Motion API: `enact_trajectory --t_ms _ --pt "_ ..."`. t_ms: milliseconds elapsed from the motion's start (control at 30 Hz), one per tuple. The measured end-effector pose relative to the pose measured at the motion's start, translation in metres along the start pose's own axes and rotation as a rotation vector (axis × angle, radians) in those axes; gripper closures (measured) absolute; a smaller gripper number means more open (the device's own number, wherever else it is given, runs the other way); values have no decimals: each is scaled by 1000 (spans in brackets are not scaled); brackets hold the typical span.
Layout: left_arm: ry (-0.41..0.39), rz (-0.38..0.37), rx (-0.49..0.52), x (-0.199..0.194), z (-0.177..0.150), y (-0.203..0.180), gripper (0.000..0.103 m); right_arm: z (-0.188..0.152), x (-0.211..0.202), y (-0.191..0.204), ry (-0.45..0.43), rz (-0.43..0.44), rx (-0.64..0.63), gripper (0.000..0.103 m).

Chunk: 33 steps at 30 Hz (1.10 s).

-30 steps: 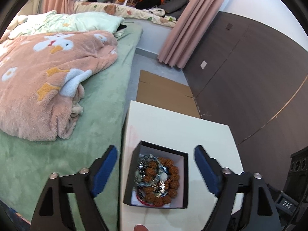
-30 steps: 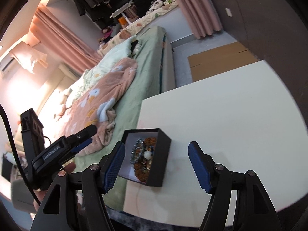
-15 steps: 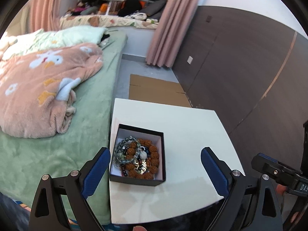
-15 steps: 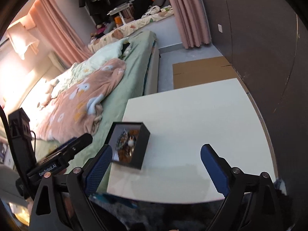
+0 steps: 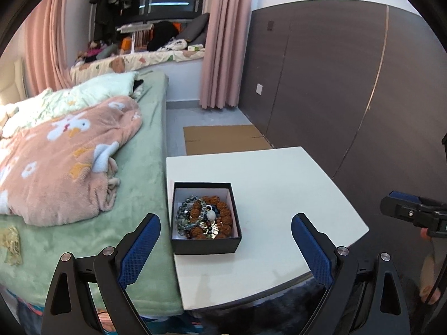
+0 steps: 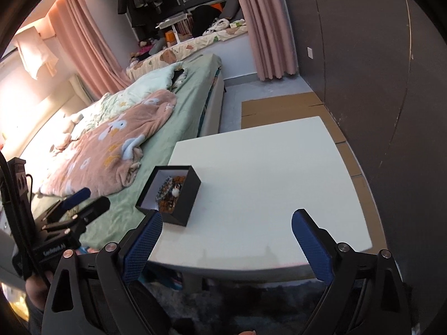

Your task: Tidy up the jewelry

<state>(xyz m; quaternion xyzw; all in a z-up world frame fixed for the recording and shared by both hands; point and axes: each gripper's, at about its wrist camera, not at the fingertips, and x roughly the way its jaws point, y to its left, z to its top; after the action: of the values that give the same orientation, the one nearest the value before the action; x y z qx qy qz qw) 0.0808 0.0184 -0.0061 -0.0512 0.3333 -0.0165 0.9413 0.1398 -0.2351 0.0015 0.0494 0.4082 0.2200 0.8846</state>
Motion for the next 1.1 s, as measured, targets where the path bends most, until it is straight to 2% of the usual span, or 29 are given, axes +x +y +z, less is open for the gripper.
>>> enact_trajectory --t_ms 200,267,433,500,633,800,1100 --pt "-31 20 33 -7 -10 1 8 -13 -8 -3 -7 8 -32 9" --pt "-43 28 26 -7 -15 3 8 -18 -5 -2 -3 -24 -45 0" --pt "-51 26 -40 -7 -23 16 8 -30 6 4 7 -64 -73 0" --pt "-68 30 -60 -8 -23 20 8 -31 0 7 -30 -71 -96 0" --pt "-103 51 -55 -15 -27 17 8 -35 -3 13 -55 -108 -124 0" --pt "-80 58 -38 -11 -27 16 8 -34 2 16 -35 -98 -142 0" --pt "-99 71 -51 -17 -29 19 6 -35 -5 11 -59 -116 -121 0"
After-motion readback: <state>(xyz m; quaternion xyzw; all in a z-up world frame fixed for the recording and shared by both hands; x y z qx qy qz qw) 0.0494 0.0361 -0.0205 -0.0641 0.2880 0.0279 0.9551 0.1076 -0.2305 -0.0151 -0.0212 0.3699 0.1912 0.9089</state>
